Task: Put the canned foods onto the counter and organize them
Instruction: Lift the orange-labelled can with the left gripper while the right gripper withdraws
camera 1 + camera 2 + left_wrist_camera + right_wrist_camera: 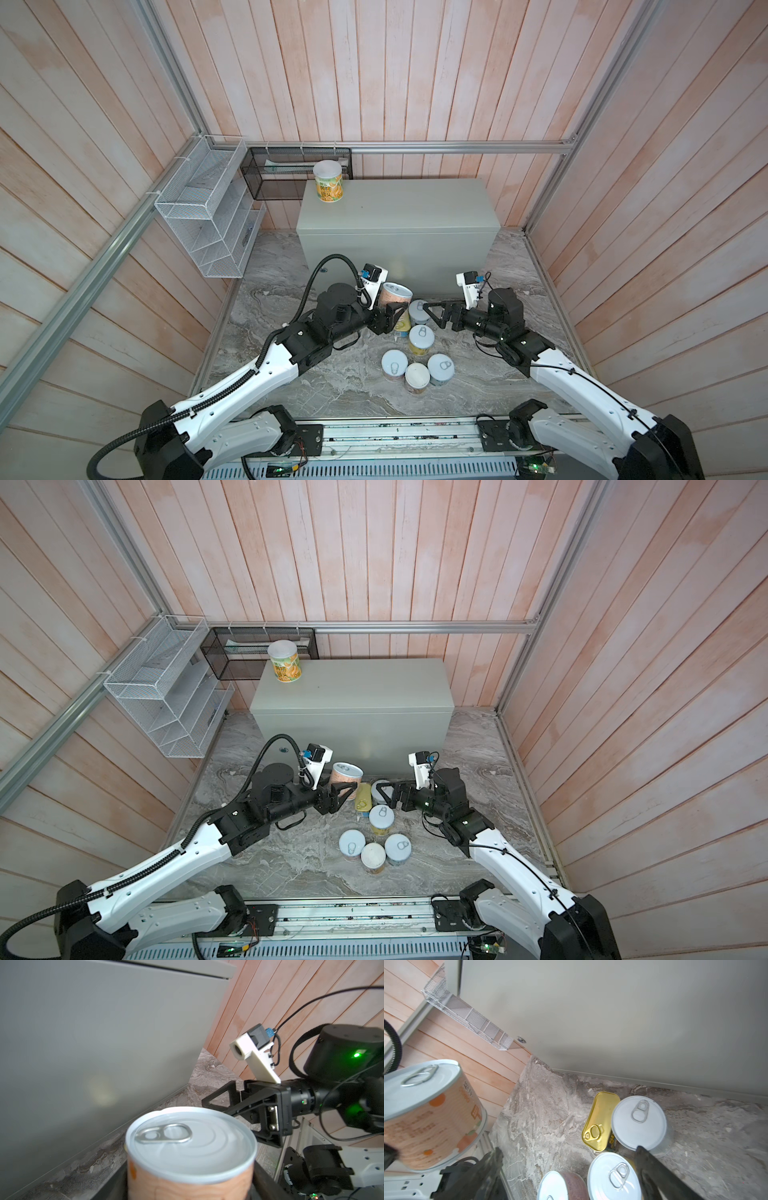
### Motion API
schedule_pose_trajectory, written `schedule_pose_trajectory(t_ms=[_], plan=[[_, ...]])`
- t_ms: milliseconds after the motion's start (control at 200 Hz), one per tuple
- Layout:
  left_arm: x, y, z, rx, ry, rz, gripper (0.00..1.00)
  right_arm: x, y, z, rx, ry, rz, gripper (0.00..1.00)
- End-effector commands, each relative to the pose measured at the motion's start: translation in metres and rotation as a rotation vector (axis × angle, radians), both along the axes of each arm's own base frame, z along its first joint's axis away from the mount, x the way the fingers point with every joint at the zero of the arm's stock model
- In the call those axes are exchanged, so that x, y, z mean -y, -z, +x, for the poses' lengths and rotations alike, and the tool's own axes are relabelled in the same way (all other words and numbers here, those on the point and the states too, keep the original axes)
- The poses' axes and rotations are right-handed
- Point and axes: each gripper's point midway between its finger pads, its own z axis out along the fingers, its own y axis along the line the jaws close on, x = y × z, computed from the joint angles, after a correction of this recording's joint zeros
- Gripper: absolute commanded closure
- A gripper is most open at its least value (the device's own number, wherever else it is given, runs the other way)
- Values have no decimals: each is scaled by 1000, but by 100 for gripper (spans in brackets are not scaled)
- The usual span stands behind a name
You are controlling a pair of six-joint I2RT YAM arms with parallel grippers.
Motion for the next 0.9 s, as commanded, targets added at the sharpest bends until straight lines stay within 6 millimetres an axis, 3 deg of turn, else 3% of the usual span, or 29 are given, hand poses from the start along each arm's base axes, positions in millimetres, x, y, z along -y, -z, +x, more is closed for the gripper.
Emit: schedule_pose_trajectory(t_ms=[0,180,375,665,895], plan=[[8,-72,-5,89,46,-166,57,-8,-40,-5,66,-46,98,2],[1,-102,5,142,-19,-155,57,4,-61,-12,153,-10,77,2],[-15,-138,32,210,-124,-116,57,19,-72,-15,251,44,30,2],[-56,-176,82,304,-288,-147,57,24,-82,-25,399,35,34,2],[-95,-199,112,364,-407,-107,58,25,-75,-30,430,25,41,2]])
